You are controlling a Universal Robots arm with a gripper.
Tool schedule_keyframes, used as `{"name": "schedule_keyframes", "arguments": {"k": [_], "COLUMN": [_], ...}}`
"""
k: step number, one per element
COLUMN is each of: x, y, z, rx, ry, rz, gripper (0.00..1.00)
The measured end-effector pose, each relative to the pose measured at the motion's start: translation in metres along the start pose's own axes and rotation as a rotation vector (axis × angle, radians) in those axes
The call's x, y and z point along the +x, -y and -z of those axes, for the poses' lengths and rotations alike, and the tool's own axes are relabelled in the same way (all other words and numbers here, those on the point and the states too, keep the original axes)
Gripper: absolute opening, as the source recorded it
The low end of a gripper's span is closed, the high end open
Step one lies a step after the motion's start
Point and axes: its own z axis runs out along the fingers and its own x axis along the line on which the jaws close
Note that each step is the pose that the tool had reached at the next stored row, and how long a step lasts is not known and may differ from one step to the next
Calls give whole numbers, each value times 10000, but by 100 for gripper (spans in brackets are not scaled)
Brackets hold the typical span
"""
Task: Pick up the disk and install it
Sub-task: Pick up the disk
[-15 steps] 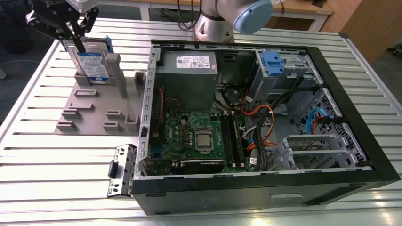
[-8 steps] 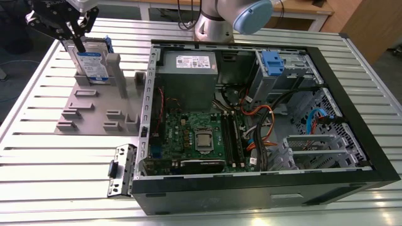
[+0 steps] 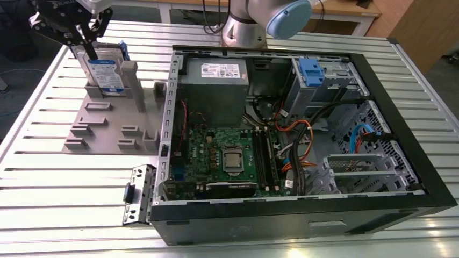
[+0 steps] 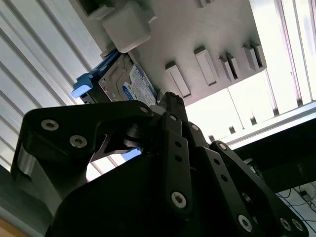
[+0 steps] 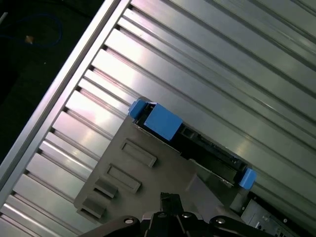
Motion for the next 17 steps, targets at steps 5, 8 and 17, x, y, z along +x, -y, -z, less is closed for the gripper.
{"name": "schedule_keyframes", "arguments": {"k": [5, 8, 17], "x": [0, 0, 0], "y": [0, 0, 0], "z": [0, 0, 0], "rx": [-4, -6, -12], "ry": [-1, -1, -1], "rz": [128, 200, 393], "gripper": [10, 10, 10]}}
